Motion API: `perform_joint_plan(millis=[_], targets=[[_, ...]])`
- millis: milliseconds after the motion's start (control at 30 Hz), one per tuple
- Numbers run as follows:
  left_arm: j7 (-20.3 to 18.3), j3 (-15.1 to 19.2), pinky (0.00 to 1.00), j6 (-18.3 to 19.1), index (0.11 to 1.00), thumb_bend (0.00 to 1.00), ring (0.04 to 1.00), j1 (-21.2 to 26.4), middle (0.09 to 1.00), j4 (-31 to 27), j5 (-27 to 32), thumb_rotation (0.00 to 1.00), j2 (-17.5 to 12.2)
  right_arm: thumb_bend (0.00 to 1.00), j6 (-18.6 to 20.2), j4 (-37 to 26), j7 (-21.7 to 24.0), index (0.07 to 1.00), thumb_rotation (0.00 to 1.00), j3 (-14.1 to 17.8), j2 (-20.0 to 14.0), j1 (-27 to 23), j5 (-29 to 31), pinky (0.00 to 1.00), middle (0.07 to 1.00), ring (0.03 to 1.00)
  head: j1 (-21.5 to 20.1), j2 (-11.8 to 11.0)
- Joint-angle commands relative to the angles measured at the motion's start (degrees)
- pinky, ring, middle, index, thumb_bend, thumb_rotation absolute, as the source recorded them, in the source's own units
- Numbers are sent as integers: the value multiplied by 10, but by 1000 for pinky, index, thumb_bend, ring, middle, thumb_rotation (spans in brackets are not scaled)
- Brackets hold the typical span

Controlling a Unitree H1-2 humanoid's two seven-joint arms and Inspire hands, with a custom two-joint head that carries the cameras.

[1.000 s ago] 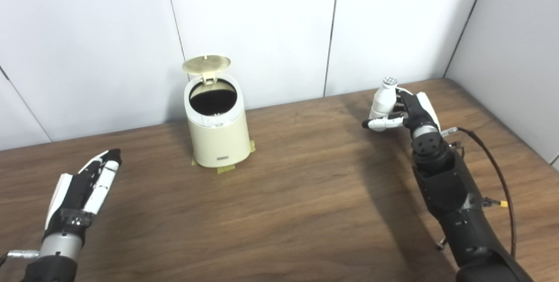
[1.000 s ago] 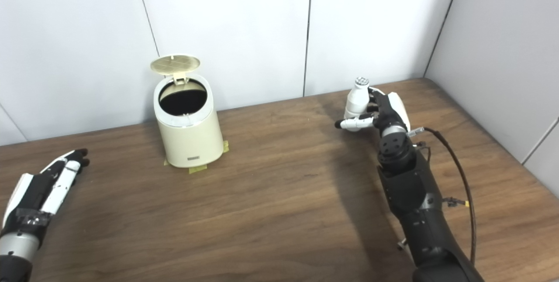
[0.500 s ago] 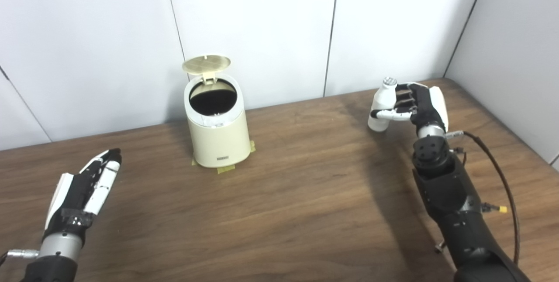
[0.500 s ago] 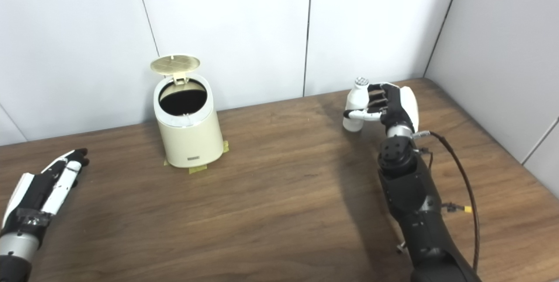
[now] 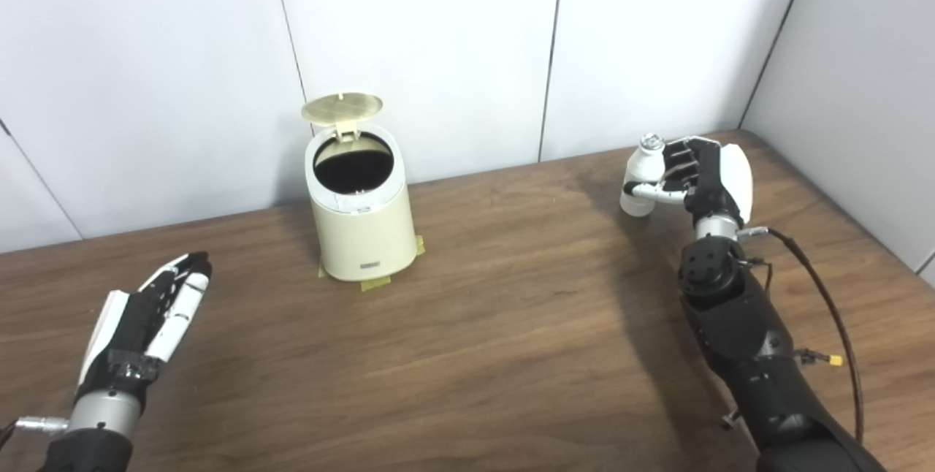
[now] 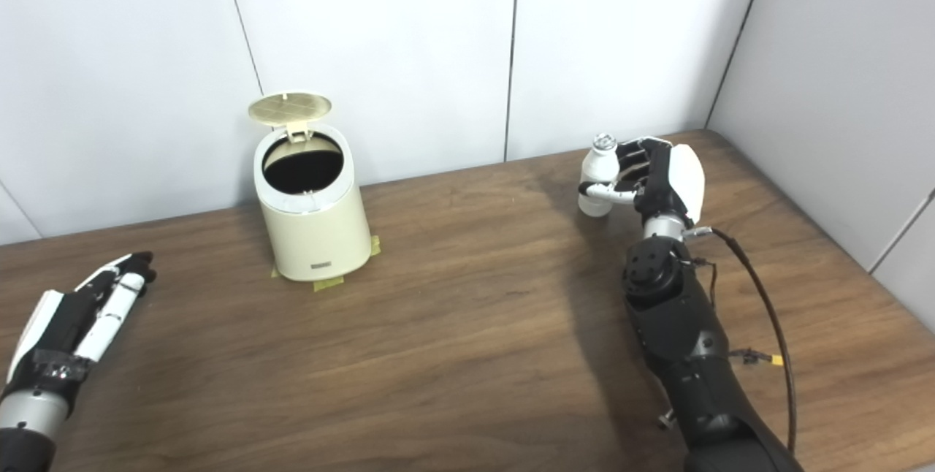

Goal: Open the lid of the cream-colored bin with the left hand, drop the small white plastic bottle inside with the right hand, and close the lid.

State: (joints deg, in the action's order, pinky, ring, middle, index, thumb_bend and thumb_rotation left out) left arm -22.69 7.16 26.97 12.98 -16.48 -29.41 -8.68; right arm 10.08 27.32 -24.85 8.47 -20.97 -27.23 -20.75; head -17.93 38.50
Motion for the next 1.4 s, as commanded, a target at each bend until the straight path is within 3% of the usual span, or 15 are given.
perform_joint_plan(millis=[0,233,333,533,833,967,1100,1200,1367], targets=[[2,-4,877,-1,901,480,877,23,852,-7,-4,907,-10,520,-28,-19,-6,460,0,2,-10,-17,4,468,506,465,4,1],[-2,2,912,-1,898,505,887,23,855,-17,-9,908,0,521,-17,-108,12,488,0,-8,-4,-4,1,399,490,415,30,-3],[1,6,856,0,894,499,875,20,850,-21,-6,905,9,522,-28,-141,20,480,0,-15,-3,0,2,419,490,431,39,-4],[26,6,799,-1,879,464,842,5,824,-42,27,907,26,522,10,-232,44,474,0,-36,12,2,-21,430,500,432,65,-7],[60,-8,815,-1,862,512,868,-19,843,-65,25,944,54,522,-17,-287,78,472,0,-76,30,-16,-39,430,504,439,99,-12],[72,-14,798,-1,868,516,850,-25,834,-66,26,942,65,522,4,-328,116,473,0,-87,52,-26,-25,426,499,440,113,-13],[87,-20,802,-2,860,515,838,-29,828,-67,29,955,70,521,31,-369,142,463,0,-113,79,-46,-54,374,512,426,126,-14],[96,-22,819,-2,853,541,840,-33,823,-70,29,962,74,519,32,-382,159,476,0,-126,97,-58,-53,334,512,397,134,-14],[111,-31,834,-2,842,555,824,-39,814,-76,27,974,75,522,25,-385,182,480,0,-140,127,-75,-45,375,493,425,148,-15]])
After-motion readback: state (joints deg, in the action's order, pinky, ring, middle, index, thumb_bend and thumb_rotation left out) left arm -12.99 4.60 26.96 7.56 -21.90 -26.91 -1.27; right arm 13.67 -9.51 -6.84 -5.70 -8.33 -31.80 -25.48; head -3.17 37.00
